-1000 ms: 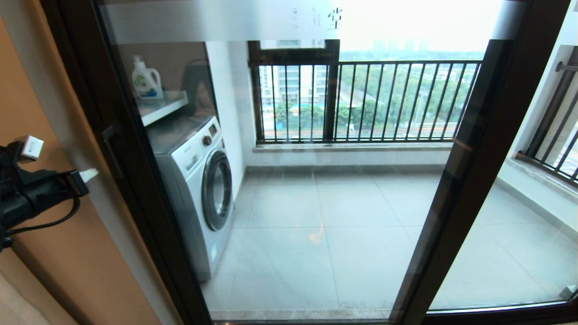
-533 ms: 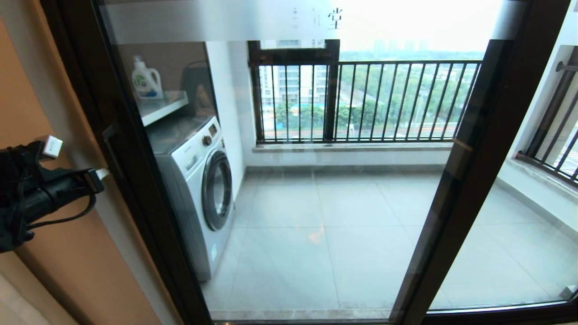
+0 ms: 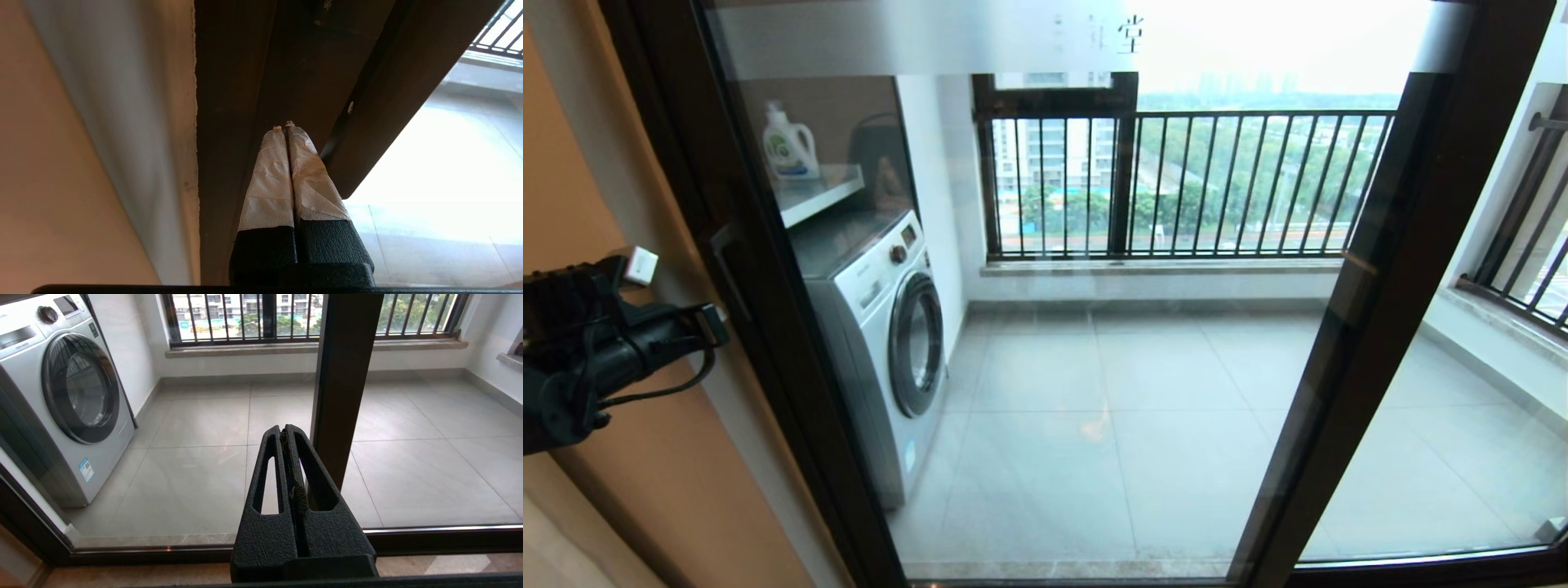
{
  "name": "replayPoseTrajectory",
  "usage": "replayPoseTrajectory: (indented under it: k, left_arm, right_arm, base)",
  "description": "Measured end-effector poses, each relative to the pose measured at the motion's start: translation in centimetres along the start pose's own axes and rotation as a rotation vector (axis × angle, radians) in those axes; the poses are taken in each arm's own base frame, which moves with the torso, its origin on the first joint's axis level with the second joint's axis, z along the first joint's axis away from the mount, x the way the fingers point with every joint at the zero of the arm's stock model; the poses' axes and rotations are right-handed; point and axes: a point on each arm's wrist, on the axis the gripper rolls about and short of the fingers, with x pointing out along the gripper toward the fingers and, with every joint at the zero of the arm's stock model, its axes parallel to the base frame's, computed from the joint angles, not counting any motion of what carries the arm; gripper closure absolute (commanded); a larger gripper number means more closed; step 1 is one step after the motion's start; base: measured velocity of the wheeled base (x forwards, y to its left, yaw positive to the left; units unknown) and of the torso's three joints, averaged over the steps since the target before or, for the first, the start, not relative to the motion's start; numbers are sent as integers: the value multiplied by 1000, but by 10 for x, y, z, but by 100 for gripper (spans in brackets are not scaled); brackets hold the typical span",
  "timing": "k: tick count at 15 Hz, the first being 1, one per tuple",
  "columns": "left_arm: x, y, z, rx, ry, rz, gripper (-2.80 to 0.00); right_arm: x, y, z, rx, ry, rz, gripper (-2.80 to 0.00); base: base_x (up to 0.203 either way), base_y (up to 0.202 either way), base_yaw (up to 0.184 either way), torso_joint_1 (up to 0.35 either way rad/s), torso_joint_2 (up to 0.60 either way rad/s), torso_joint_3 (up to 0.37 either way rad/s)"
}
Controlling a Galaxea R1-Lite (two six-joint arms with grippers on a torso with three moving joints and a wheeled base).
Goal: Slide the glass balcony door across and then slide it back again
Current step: Close the slid door
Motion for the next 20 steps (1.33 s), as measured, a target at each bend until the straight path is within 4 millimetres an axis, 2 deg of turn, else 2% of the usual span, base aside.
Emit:
replayPoseTrajectory:
  k: [8, 15, 20]
  left_arm:
    - [8, -20, -4, 5, 16, -34, 0]
    - [8, -33, 5, 21, -12, -26, 0]
    - [3, -61, 10, 36, -20, -85, 0]
  right_arm:
    - [0, 0, 0, 1, 0, 0, 0]
    - [0, 0, 0, 0, 0, 0, 0]
    - [0, 0, 0, 1, 0, 0, 0]
  base:
    - [0, 0, 0, 0, 0, 0]
    - [0, 0, 0, 0, 0, 0]
    - [0, 0, 0, 0, 0, 0]
